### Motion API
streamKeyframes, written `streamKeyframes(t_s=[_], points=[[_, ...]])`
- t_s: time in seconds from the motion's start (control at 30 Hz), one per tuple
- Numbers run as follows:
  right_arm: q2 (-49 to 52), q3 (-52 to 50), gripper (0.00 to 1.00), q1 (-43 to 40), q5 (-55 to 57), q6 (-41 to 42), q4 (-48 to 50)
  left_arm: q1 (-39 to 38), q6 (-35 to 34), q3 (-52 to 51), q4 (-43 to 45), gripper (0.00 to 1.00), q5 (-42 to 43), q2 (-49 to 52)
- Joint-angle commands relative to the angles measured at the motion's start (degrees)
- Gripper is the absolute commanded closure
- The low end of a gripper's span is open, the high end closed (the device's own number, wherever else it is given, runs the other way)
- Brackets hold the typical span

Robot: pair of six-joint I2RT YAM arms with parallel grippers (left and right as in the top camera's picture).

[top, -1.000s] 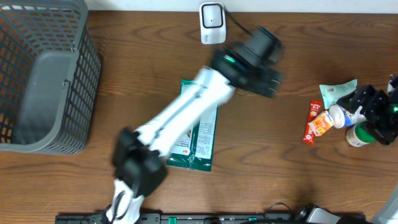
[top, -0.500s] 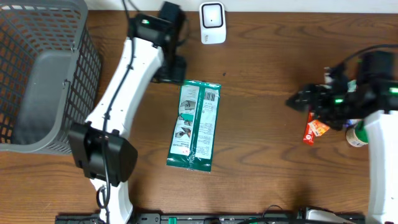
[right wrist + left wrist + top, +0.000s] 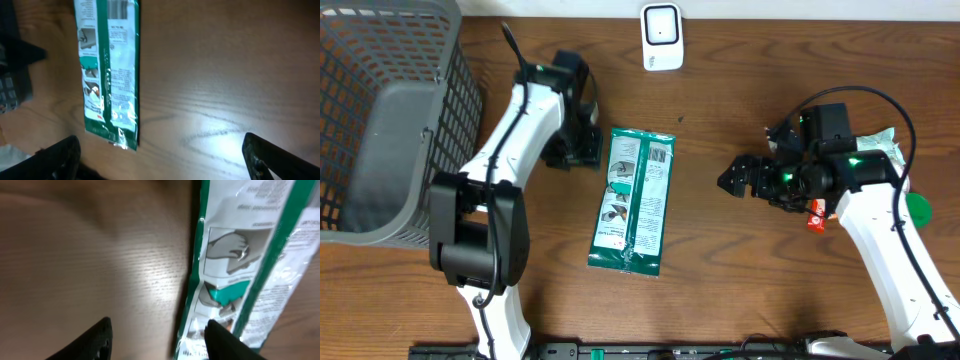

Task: Scan the item barcode
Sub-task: 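Move both grippers to the green glove packet's long edges, then grasp the glove packet edges with left and right grippers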

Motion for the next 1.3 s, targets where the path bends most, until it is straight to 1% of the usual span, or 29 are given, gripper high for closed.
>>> streamKeyframes(t_s=[0.0, 0.07, 0.2, 0.43, 0.6, 0.7, 0.83, 1.0, 1.13, 1.27], points=[[-0.28, -2.27, 0.03, 2.75, -0.04, 2.01, 2.49, -0.24, 0.85, -5.95, 3.74, 0.44, 2.95, 0.76], [-0.28, -4.02, 0.04, 4.26, 0.0, 2.71, 5.33, -0.24, 0.87, -8.55, 6.56, 0.44, 2.93, 0.76], [-0.28, -8.74, 0.04, 7.48, 0.02, 6.86, 12.7, -0.35, 0.61, -12.59, 11.1, 0.44, 2.99, 0.76], [-0.28, -18.49, 0.01, 12.52, 0.37, 13.9, 28.11, -1.01, 0.59, -15.5, 13.31, 0.44, 4.28, 0.76], [-0.28, -22.51, 0.01, 15.28, 0.39, 16.17, 34.99, -2.25, 0.2, -15.5, 13.97, 0.44, 5.57, 0.76], [-0.28, -23.28, 0.01, 16.7, 0.81, 16.2, 37.13, -3.54, 0.2, -15.5, 14.6, 0.44, 7.82, 0.76], [-0.28, -23.3, 0.01, 18.34, 4.17, 16.9, 37.38, -5.81, 0.15, -15.5, 15.32, 0.44, 9.99, 0.76], [-0.28, -23.3, 0.01, 18.84, 6.08, 16.94, 37.27, -8.39, 0.0, -15.5, 15.98, 0.44, 9.99, 0.76], [-0.28, -23.3, 0.01, 18.82, 8.7, 16.9, 37.07, -8.04, -0.02, -15.34, 16.68, 0.44, 9.99, 0.74], [-0.28, -23.3, 0.01, 18.78, 9.4, 16.24, 37.03, -5.95, -0.72, -13.18, 14.45, 0.48, 9.99, -0.15]])
